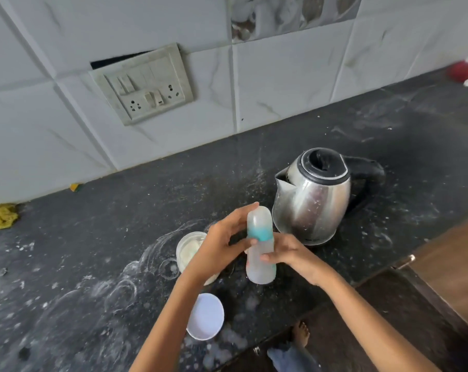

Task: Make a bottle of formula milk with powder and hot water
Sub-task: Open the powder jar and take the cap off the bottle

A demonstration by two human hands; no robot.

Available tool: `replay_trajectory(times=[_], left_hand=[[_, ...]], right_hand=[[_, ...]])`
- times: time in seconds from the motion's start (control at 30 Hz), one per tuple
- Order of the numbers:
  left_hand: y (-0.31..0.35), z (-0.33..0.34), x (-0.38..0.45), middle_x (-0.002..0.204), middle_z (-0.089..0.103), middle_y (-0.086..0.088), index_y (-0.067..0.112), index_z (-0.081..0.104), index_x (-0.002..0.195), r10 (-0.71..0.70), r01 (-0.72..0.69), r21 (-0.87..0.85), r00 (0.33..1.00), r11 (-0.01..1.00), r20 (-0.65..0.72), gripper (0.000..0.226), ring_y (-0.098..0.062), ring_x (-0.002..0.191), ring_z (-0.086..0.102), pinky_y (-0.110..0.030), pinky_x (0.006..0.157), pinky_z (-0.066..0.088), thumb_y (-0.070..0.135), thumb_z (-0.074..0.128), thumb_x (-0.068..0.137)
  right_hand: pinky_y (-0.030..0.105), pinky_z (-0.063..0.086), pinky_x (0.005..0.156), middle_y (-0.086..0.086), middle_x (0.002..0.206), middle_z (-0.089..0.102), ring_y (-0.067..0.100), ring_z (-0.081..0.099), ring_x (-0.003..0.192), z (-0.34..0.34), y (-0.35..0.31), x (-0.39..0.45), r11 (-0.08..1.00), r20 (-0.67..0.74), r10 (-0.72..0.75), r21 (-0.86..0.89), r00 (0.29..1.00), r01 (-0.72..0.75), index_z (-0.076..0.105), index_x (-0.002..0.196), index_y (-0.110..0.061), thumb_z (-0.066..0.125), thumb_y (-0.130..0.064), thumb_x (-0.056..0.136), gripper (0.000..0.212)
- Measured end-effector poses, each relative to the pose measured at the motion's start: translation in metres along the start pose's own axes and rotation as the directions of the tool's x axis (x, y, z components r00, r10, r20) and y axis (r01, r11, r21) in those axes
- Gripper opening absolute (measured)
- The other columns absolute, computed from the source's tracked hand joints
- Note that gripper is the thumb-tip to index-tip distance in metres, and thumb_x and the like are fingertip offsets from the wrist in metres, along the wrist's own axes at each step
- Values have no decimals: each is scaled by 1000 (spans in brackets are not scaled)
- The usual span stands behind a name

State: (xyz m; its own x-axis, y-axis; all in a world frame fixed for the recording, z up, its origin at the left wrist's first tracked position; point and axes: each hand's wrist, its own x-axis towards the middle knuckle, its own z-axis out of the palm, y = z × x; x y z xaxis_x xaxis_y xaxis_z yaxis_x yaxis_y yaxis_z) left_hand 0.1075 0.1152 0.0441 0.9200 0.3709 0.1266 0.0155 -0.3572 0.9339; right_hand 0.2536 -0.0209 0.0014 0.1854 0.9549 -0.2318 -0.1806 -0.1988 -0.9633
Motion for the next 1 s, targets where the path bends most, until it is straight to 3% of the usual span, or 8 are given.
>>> replay_trajectory(times=[0.13,0.33,0.43,0.5,0.57,0.63,0.83,1.0], left_hand=[[19,-10,6,128,57,-13,7,38,140,-58,104,-245,980,964,189,64,-26,116,59,-42,97,50,-10,62,84],[21,1,1,117,64,-5,7,43,137,-63,85,-291,994,953,85,58,-22,106,63,-38,92,53,-9,62,84],[13,14,-5,122,63,5,24,49,132,-1,-5,-52,994,999,-105,55,-14,107,63,-38,92,53,8,70,84],[12,25,-9,116,62,11,37,49,128,39,17,189,957,982,-288,56,-7,98,62,-26,84,53,19,74,81],[15,36,-12,113,55,10,42,45,126,57,69,284,909,956,-413,57,-2,97,54,-10,81,43,23,74,81],[14,45,-16,113,48,8,43,41,125,65,98,316,881,944,-469,57,-3,99,49,-8,82,38,22,73,82],[8,52,-30,118,45,-1,32,40,122,131,156,441,823,884,-553,54,-16,102,47,-36,82,48,17,72,81],[13,49,-46,120,44,-2,28,40,118,211,120,499,804,858,-556,38,-17,101,46,-34,82,45,23,60,85]], right_hand=[[37,48,99,8,113,71,25,63,113,-9,-14,-7,998,237,68,3,969,-71,68,116,-19,80,-37,73,48],[38,48,101,14,119,70,31,62,118,-9,-13,-6,999,158,49,15,986,-52,67,118,-12,83,-31,72,53],[35,51,97,9,115,72,22,66,113,1,-10,-6,995,45,39,-94,998,-34,65,117,-13,81,-11,76,44],[31,54,88,5,109,74,13,69,105,14,-5,-2,984,-120,-40,-176,992,18,63,115,-10,85,-6,72,48],[29,54,81,-2,103,73,4,69,97,29,3,4,961,-329,-142,-272,934,50,62,105,-11,92,-21,61,55],[32,56,79,-7,98,72,4,67,95,40,12,8,927,-463,-231,-372,856,48,60,98,-16,86,-42,51,59],[38,56,73,-13,89,64,5,64,84,62,17,18,842,-527,-336,-540,781,-3,49,95,-29,67,-52,57,47],[39,53,65,-9,88,60,12,60,79,67,26,26,774,-524,-429,-634,736,-1,48,94,-21,68,-40,67,39]])
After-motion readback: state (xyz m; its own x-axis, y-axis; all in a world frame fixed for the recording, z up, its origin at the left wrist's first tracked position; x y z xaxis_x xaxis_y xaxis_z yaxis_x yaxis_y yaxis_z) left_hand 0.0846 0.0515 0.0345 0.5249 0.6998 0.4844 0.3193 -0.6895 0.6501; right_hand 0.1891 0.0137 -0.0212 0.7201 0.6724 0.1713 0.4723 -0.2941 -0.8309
